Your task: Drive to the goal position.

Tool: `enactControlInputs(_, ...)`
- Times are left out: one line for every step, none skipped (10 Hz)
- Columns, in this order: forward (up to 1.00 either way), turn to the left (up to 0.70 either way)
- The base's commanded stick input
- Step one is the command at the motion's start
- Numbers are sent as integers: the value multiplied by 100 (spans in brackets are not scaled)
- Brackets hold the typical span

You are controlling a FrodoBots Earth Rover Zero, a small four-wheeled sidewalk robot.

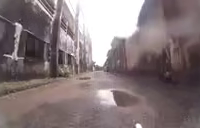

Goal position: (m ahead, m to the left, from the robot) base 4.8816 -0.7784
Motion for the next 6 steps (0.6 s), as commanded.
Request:
enactControlInputs(70,0)
enactControlInputs(70,0)
enactControlInputs(70,0)
enactControlInputs(70,0)
enactControlInputs(70,0)
enactControlInputs(70,0)
